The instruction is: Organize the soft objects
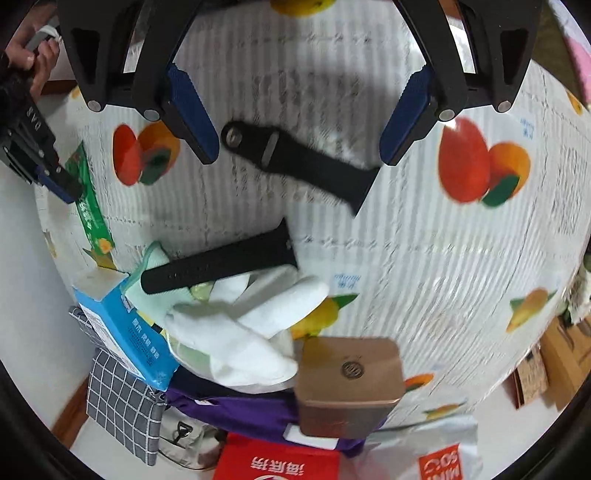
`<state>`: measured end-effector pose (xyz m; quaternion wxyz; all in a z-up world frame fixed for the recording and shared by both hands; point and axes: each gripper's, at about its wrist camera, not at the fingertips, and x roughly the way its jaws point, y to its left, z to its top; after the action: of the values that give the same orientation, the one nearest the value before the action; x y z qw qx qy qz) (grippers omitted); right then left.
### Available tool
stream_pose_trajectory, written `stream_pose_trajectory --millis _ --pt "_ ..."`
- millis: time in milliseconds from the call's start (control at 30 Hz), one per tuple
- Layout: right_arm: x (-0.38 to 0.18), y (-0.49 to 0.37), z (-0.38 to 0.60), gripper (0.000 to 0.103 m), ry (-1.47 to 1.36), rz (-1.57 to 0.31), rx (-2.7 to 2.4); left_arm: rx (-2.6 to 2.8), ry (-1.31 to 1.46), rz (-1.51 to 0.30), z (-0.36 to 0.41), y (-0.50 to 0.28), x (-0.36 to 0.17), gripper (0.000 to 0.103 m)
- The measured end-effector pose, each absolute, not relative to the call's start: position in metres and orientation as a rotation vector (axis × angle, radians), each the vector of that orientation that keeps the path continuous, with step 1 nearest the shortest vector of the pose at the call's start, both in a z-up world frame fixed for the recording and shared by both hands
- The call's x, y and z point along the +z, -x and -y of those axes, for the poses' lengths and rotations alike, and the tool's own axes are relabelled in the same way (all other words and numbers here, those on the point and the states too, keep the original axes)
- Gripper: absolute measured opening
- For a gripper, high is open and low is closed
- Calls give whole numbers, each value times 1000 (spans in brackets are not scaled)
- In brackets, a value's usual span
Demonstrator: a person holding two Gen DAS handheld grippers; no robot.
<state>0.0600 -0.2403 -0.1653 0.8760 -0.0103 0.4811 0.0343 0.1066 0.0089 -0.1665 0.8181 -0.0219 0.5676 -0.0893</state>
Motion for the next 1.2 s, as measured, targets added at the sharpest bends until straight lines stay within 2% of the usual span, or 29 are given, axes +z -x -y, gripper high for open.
stream_pose_trajectory --millis 67,100,167,200,233,333,400,633,833,900,933,1000,1067,1100,1133,1200 --pt "-170 -61 237 14 25 -1002 80 -177 45 -1199 -6 -111 -167 90" --pt "-172 -61 235 18 26 -1000 89 -167 53 -1189 -5 -114 -167 91" --pt "-172 -60 234 36 24 -991 95 -159 68 -1167 -6 -115 -167 91" --pt "-171 -59 235 50 23 -975 95 -159 72 -1160 -6 -117 -167 91" --pt "-169 -56 236 57 23 -952 95 -159 79 -1152 -7 -117 -167 91" --pt "-166 -54 241 68 13 -922 89 -100 50 -1143 -8 -116 -168 91" --pt "-166 -54 246 69 0 -915 85 10 -38 -1160 -7 -117 -174 95" --pt "-178 -57 264 69 -59 -940 65 51 12 -1180 -23 -115 -171 93" --pt "-186 -60 270 69 -102 -951 65 -10 -30 -1116 5 -117 -175 91" --pt "-186 -59 270 69 -94 -946 62 -80 -57 -1072 9 -110 -171 69" --pt "-186 -59 271 69 -89 -945 60 -85 -67 -1064 7 -107 -171 64" --pt "-187 -58 274 69 -89 -942 53 -89 -56 -1059 -3 -103 -168 48" --pt "-187 -57 278 70 -101 -940 54 -81 -17 -1083 -14 -102 -167 48" --pt "-186 -57 279 71 -106 -939 55 -72 -2 -1095 -14 -103 -166 52" --pt "-186 -57 281 75 -113 -940 57 -66 -1 -1105 -15 -101 -166 57" --pt "-186 -57 281 81 -118 -938 65 -47 -10 -1116 -14 -100 -169 72"
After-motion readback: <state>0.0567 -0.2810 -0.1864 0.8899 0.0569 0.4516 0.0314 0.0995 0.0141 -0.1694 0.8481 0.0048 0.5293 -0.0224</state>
